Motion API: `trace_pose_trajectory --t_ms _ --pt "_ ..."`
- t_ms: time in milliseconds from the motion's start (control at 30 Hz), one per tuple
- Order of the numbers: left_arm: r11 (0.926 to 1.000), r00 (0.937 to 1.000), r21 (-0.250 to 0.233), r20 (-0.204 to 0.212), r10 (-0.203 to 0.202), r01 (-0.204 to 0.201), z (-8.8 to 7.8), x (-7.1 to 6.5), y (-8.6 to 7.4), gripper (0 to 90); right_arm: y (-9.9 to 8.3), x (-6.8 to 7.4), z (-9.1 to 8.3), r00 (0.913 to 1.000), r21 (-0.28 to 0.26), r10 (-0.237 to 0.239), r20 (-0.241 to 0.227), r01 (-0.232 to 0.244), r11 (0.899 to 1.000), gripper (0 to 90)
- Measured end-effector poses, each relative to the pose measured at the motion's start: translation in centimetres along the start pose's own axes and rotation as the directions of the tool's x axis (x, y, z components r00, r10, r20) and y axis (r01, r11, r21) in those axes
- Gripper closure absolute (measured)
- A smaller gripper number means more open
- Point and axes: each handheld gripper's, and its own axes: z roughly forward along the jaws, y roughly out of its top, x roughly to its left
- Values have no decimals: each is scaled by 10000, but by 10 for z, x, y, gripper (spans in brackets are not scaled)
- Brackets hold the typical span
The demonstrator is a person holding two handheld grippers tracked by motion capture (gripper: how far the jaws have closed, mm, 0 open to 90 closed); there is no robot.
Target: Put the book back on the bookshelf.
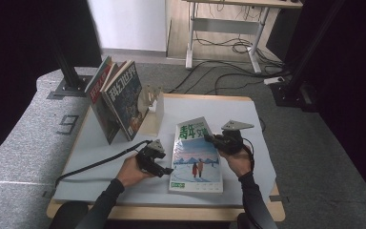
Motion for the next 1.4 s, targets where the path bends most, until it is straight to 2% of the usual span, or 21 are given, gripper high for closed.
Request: trace_pose_trajectory --t_ms 300,500,567,700,933,1167,1400 --pt "9998 9967 128 799 -131 121 14 2 11 196 2 4 -8 9999 -218 -74 -76 72 9997 841" --pt "9991 9880 300 1501 -352 310 24 5 16 178 3 7 -12 9998 -336 -176 -119 172 9993 839" --pt "9988 9862 355 1611 -387 334 25 6 17 177 3 8 -13 9997 -330 -228 -124 224 9992 838" --pt "9983 9842 418 1702 -480 415 25 6 18 209 3 8 -14 9994 -366 -298 -153 292 9989 835" --pt "9975 9850 510 1633 -558 480 20 5 19 284 2 9 -17 9988 -409 -409 -267 398 9984 821" --pt "9978 9839 368 1677 -614 560 18 6 18 326 0 10 -18 9982 -429 -491 -333 477 9979 809" --pt "9963 9818 246 1698 -851 821 17 6 15 374 0 11 -18 9968 -333 -708 -375 696 9970 786"
